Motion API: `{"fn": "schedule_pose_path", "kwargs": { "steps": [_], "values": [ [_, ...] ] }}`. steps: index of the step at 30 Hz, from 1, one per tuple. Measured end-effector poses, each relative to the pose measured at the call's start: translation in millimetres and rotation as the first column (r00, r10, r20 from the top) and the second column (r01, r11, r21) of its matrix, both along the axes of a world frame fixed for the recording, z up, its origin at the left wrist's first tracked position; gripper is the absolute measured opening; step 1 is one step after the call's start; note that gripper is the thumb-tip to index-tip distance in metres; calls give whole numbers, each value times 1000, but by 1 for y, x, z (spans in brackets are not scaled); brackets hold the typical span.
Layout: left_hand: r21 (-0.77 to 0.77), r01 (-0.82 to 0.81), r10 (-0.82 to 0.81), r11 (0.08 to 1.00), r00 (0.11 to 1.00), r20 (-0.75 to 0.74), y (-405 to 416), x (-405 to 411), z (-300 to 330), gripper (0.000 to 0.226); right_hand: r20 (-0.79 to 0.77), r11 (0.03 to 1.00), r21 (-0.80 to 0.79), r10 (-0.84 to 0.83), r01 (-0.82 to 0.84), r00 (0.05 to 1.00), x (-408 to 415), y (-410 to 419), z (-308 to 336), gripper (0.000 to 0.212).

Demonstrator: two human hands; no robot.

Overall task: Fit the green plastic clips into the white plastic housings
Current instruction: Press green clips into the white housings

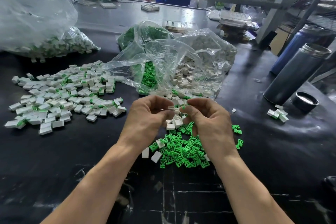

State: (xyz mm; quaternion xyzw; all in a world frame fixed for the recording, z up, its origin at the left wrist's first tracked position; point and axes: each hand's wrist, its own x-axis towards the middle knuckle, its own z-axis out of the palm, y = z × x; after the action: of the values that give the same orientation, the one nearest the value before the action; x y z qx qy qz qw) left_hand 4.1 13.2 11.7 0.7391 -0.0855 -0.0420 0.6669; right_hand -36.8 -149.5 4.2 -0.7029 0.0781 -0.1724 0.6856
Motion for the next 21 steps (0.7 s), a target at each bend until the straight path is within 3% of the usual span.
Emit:
{"fn": "schedule_pose_path", "kwargs": {
  "steps": [7,21],
  "values": [
    [-47,20,-19,999,1000,21,-6,-4,0,18,-13,991,95,93,-92,996,-3,6,3,4],
    [-56,42,-38,998,997,69,-9,-9,4,24,28,988,144,43,-47,999,-1,1,-2,9]
  ]
}}
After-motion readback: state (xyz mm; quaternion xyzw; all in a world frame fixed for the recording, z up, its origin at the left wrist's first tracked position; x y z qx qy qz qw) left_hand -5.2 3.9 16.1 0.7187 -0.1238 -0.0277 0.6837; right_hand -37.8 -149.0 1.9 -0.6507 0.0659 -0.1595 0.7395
